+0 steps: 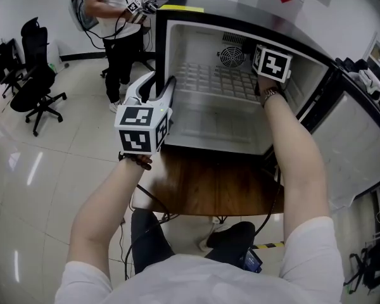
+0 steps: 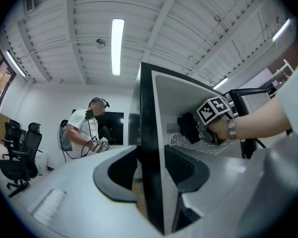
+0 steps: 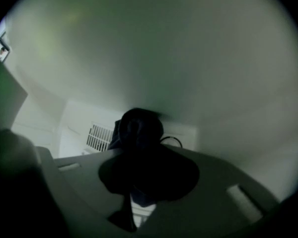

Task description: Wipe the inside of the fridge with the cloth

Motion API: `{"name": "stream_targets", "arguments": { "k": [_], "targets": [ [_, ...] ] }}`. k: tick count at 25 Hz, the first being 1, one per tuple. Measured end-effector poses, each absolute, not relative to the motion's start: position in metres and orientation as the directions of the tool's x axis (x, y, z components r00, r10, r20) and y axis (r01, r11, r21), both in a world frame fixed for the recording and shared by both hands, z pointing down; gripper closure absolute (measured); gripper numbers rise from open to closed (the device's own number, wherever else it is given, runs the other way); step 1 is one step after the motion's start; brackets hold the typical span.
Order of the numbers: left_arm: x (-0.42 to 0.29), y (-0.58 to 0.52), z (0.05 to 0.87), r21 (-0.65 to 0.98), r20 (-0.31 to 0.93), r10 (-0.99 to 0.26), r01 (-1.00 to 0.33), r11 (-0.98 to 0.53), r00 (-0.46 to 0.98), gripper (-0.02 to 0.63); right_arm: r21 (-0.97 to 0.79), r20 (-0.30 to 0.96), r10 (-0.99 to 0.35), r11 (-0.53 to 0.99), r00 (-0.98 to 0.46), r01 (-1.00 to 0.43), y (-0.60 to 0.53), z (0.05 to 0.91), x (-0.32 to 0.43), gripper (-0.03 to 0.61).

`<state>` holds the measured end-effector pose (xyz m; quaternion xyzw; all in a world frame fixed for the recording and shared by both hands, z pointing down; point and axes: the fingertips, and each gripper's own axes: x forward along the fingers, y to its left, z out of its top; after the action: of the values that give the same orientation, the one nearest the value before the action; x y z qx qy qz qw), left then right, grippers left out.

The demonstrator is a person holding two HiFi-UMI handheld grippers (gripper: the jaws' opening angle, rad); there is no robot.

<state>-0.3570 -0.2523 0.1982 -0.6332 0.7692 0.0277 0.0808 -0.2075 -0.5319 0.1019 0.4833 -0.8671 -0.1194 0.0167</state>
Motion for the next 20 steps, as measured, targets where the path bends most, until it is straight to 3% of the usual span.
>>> {"name": "stream_targets", "arguments": {
  "k": [13, 20],
  "targets": [
    [-0.357, -0.253, 0.199, -0.056, -0.155, -0.97, -0.978, 0.199, -0.188, 0.463, 0.158, -0.02, -0.928, 0.365, -0.373, -0.917, -0.553, 0.111, -0.167, 0.515],
    [-0.356, -0.253, 0.198, -0.057, -0.152, -0.97, -0.978, 0.2, -0.19, 0.463, 0.121, -0.034, -0.924, 0.374, -0.38, -0.92, -0.55, 0.107, -0.164, 0.515]
  ]
}}
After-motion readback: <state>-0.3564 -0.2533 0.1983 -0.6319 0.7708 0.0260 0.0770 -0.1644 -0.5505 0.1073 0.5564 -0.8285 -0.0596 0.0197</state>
